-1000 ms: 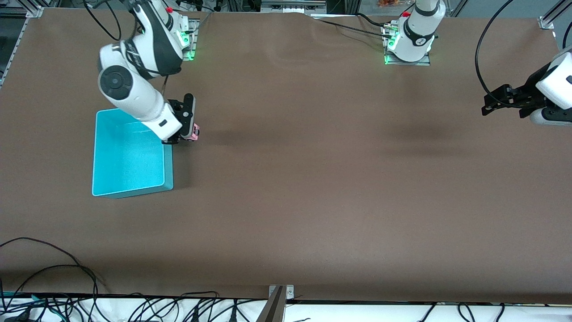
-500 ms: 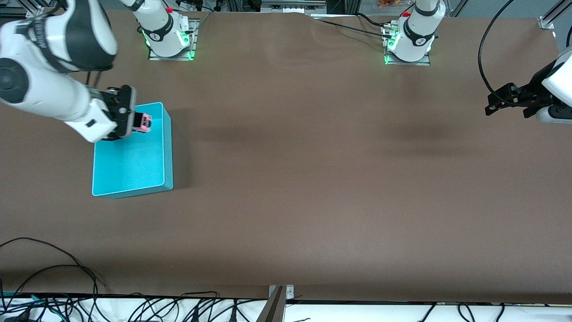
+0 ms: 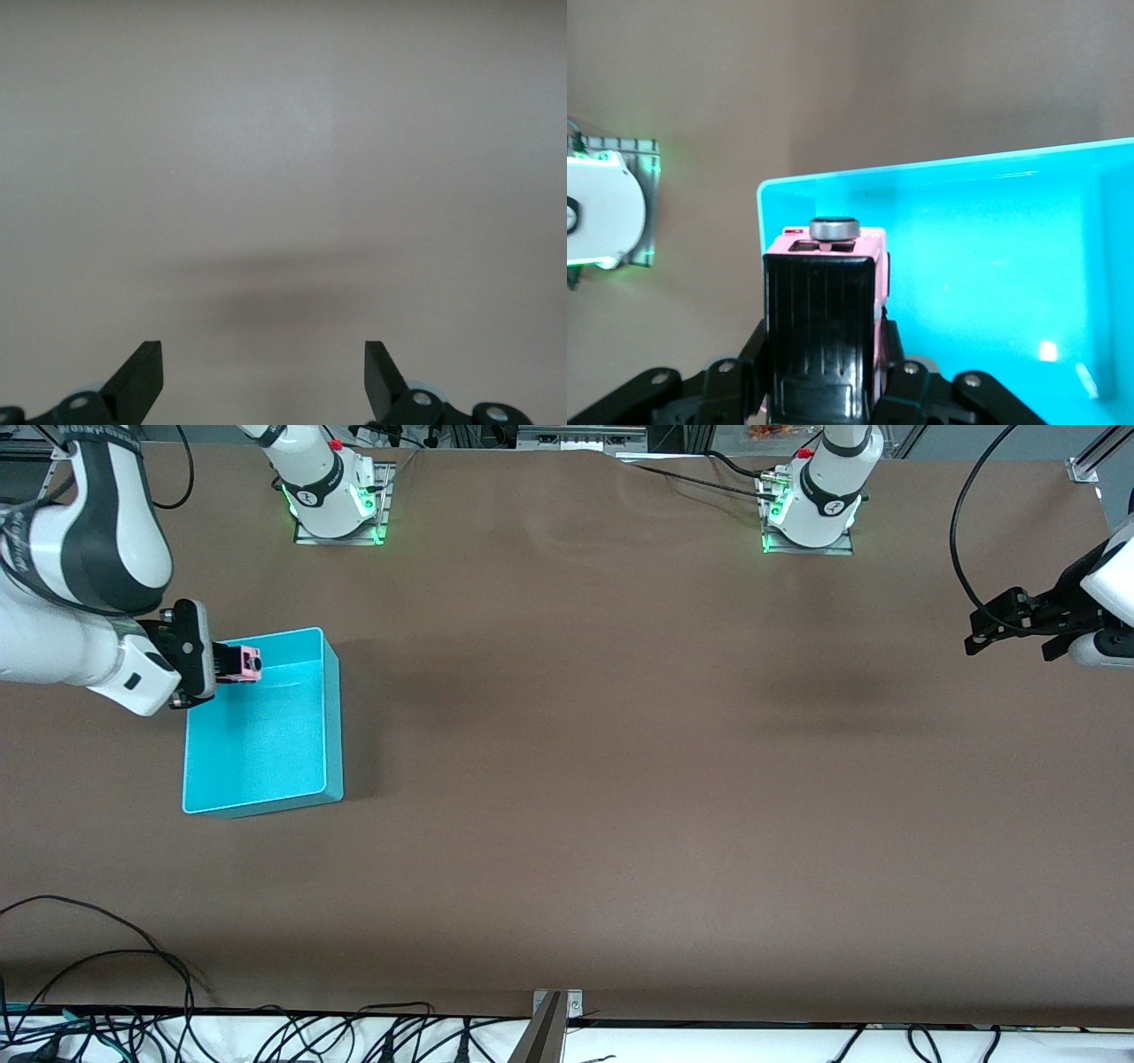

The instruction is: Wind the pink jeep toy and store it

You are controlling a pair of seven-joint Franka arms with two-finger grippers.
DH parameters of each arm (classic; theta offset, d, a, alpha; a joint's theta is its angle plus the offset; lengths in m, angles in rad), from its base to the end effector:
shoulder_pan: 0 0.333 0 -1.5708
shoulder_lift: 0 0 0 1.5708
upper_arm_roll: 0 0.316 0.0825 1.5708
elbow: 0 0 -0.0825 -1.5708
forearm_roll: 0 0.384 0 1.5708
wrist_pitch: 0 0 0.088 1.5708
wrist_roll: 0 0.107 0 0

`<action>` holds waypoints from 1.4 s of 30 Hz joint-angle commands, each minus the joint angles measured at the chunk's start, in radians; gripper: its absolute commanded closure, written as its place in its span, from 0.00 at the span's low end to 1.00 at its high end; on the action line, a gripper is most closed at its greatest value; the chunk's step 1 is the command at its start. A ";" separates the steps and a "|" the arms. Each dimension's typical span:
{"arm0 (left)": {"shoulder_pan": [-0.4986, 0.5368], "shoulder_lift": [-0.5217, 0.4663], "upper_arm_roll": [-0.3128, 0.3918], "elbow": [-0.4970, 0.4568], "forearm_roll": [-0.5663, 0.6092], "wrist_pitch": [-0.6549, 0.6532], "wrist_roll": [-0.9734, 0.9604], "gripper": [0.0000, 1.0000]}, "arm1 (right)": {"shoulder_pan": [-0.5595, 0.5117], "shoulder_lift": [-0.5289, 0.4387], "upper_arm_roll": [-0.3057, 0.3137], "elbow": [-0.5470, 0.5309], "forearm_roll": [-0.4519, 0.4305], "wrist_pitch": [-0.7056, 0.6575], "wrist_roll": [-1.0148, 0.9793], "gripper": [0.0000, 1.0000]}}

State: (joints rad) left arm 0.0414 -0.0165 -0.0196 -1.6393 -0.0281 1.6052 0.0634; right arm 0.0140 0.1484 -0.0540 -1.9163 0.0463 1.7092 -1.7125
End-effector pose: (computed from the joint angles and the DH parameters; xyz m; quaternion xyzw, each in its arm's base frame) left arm 0.5511 0.0090 0.6043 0.9997 -0.0202 -0.0082 0.0142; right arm 0.5506 -0.0169 0.3932 -0.6652 -0.7252 0.0992 0.1473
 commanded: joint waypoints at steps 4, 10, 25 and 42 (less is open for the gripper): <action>0.000 0.020 0.003 0.038 -0.023 -0.019 0.007 0.00 | 0.006 -0.023 -0.032 -0.184 0.023 0.170 -0.090 0.81; 0.002 0.016 0.001 0.038 -0.023 -0.021 0.004 0.00 | 0.004 -0.018 -0.035 -0.314 0.023 0.328 -0.111 0.81; 0.002 0.018 0.000 0.039 -0.023 -0.021 0.007 0.00 | -0.013 0.076 -0.047 -0.398 0.024 0.541 -0.219 0.79; 0.002 0.018 0.001 0.039 -0.026 -0.021 0.009 0.00 | -0.017 0.100 -0.046 -0.408 0.053 0.570 -0.217 0.00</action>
State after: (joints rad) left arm 0.0415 -0.0150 -0.0198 -1.6352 -0.0281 1.6052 0.0635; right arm 0.0029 0.2543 -0.1009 -2.3098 0.0761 2.2637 -1.9031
